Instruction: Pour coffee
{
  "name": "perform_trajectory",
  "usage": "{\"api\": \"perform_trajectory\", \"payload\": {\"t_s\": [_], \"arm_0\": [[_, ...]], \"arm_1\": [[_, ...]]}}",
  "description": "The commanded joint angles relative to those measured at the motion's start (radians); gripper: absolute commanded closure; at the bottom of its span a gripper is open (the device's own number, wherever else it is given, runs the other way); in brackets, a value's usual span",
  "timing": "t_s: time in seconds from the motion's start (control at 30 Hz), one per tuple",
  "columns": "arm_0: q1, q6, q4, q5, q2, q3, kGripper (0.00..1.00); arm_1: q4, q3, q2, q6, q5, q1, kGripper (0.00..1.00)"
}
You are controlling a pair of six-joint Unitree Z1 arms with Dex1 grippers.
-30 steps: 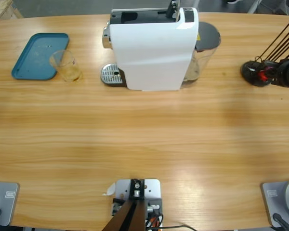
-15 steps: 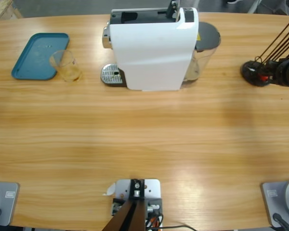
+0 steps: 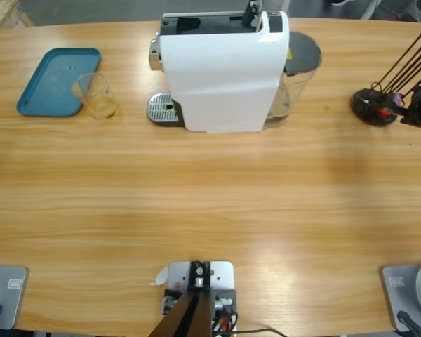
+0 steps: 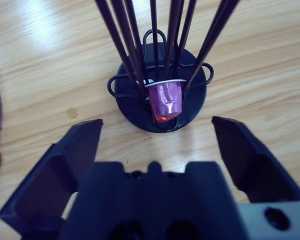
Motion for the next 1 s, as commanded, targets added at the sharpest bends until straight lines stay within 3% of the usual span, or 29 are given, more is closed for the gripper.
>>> {"api": "perform_trajectory", "payload": {"t_s": [0.03,0.17,0.23,0.47,0.63,0.7,0.77,0.9,0.97,1.0], "arm_0": [[-0.014,-0.014,-0.012,-0.01,-0.02,0.04,0.096],[-0.014,-0.014,-0.011,-0.01,-0.02,0.04,0.096],[-0.014,-0.014,-0.011,-0.01,-0.02,0.04,0.096],[-0.014,-0.014,-0.011,-0.01,-0.018,0.041,0.096],[-0.014,-0.014,-0.013,-0.01,-0.017,0.041,0.096],[-0.014,-0.014,-0.013,-0.01,-0.018,0.041,0.096],[-0.014,-0.014,-0.013,-0.01,-0.02,0.041,0.096],[-0.014,-0.014,-0.011,-0.01,-0.024,0.042,0.096],[-0.014,-0.014,-0.011,-0.01,-0.026,0.043,0.096],[-0.014,-0.014,-0.011,-0.01,-0.026,0.043,0.096]], "arm_1": [[0.012,-0.009,0.04,-0.001,-0.005,-0.016,0.1],[0.006,-0.018,0.053,-0.004,0.001,-0.042,0.129],[0.001,-0.022,0.063,-0.006,0.001,-0.051,0.197],[-0.008,-0.027,0.074,-0.015,0.015,-0.075,0.201],[-0.011,-0.023,0.087,-0.023,0.026,-0.075,0.372],[-0.011,-0.022,0.091,-0.023,0.033,-0.075,0.38],[-0.011,-0.021,0.093,-0.024,0.035,-0.075,0.516],[-0.011,-0.021,0.092,-0.024,0.035,-0.075,0.547],[-0.011,-0.019,0.088,-0.024,0.034,-0.075,0.661],[-0.011,-0.019,0.085,-0.024,0.032,-0.075,0.665]]}}
